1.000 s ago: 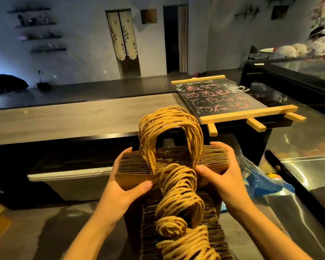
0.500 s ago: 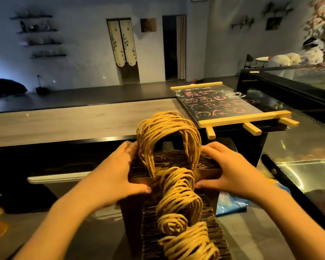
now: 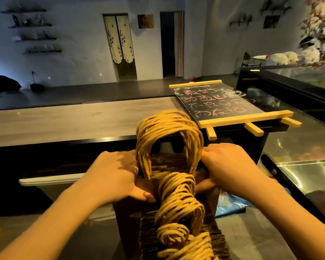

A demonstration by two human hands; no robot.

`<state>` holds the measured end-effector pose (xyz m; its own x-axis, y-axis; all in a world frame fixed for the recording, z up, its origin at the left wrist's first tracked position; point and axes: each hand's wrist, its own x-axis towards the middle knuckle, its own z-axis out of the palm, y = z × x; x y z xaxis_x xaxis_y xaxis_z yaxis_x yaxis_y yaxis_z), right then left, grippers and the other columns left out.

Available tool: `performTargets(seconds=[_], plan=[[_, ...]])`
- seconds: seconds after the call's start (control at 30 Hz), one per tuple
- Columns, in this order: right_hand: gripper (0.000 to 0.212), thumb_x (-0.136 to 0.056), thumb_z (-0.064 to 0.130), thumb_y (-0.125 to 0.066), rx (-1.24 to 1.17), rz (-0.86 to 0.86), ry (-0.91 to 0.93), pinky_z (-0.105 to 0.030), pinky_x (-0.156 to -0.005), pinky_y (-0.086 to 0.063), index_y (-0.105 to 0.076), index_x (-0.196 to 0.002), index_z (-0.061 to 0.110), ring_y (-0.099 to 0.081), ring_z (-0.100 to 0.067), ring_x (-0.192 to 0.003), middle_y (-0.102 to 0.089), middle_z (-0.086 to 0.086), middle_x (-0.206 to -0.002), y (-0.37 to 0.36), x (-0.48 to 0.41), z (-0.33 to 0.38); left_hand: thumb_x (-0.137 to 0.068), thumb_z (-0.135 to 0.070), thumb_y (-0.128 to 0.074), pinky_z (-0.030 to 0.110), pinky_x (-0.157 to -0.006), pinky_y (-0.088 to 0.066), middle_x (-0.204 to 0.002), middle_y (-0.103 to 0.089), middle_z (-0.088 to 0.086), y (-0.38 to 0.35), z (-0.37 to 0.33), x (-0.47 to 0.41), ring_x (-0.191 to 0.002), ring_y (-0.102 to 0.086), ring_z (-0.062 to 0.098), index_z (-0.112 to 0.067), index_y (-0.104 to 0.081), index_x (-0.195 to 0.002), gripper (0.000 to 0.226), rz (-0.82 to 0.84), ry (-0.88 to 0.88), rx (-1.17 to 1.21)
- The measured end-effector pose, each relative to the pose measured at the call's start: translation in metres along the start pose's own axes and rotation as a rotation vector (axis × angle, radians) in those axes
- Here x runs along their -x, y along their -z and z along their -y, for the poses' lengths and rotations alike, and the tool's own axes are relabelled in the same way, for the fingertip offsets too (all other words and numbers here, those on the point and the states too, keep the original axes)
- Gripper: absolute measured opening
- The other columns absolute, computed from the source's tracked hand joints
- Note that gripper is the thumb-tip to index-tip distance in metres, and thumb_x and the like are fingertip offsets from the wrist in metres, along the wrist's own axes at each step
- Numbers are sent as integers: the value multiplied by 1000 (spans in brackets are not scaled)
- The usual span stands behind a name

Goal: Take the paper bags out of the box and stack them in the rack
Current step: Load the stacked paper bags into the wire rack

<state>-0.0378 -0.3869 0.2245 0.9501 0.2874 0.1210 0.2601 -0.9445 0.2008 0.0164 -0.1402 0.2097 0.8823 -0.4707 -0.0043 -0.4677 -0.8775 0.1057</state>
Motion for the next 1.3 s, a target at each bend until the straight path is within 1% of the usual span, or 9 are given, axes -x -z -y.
performTargets(seconds=[0.07,0.2,0.43,0.63,0.73,0.83,0.9,1.03,1.3], plan=[[72,-76,71,-52,-48,35,8,-29,-90,-41,-39,-129,24,-50,-18,-114,-52,2,-123,-8,-6,4,-61,-77,-55,36,-100,-41,-119,-62,0,4,-9,-2,-115,-54,19,-21,-64,-114,78,87,8,23],[69,-81,60,-56,-99,28,5,-29,-94,-40,-37,-134,21,-42,-18,-119,-44,0,-131,-14,-8,7,-68,-71,-53,32,-106,-33,-136,-45,-7,3,-17,-2,-127,-38,14,-25,-53,-129,76,-36,-53,-26],[72,-84,46,-62,-214,-46,-99,-42,-102,-44,-27,-143,24,-15,-22,-142,-23,4,-148,-22,8,23,-62,-67,-67,27,-99,-39,-132,-42,-4,-9,-18,-2,-122,-38,16,-26,-56,-122,73,-43,56,49],[65,-81,46,-66,-284,-175,-84,-41,-92,-50,-37,-137,29,-21,-14,-139,-31,10,-144,-29,5,18,-56,-65,-71,31,-106,-35,-129,-46,-8,-1,-27,1,-124,-38,15,-36,-55,-124,76,-72,76,166],[76,-73,43,-75,-480,-285,-66,-48,-104,-41,-38,-139,36,-20,-14,-142,-24,11,-152,-40,15,12,-49,-60,-78,37,-116,-23,-153,-22,-4,-1,-28,6,-140,-20,17,-37,-47,-132,91,-166,116,291],[79,-73,31,-78,-683,-413,-118,-33,-111,-28,-30,-132,52,-18,-11,-142,-16,7,-156,-51,32,13,-54,-40,-86,31,-114,-15,-158,3,-7,-10,-30,23,-145,-8,16,-50,-27,-133,99,-300,186,481],[78,-76,28,-75,-791,-417,-135,-17,-106,-22,-24,-123,63,-8,6,-137,-11,9,-157,-55,38,19,-54,-34,-89,29,-111,-19,-158,-8,-5,-15,-33,33,-143,-19,15,-67,-28,-110,88,-337,177,701],[73,-79,18,-73,-872,-454,-176,7,-94,-11,-30,-118,62,-3,18,-131,-20,6,-156,-61,37,23,-49,-44,-87,42,-112,-31,-149,-37,-4,-25,-32,36,-139,-29,10,-71,-43,-104,76,-415,201,863],[70,-80,17,-71,-864,-420,-178,5,-93,-12,-28,-113,62,-10,10,-129,-16,4,-156,-56,27,16,-60,-41,-84,48,-105,-39,-137,-51,-6,-27,-33,31,-132,-42,16,-76,-47,-92,61,-423,203,954]])
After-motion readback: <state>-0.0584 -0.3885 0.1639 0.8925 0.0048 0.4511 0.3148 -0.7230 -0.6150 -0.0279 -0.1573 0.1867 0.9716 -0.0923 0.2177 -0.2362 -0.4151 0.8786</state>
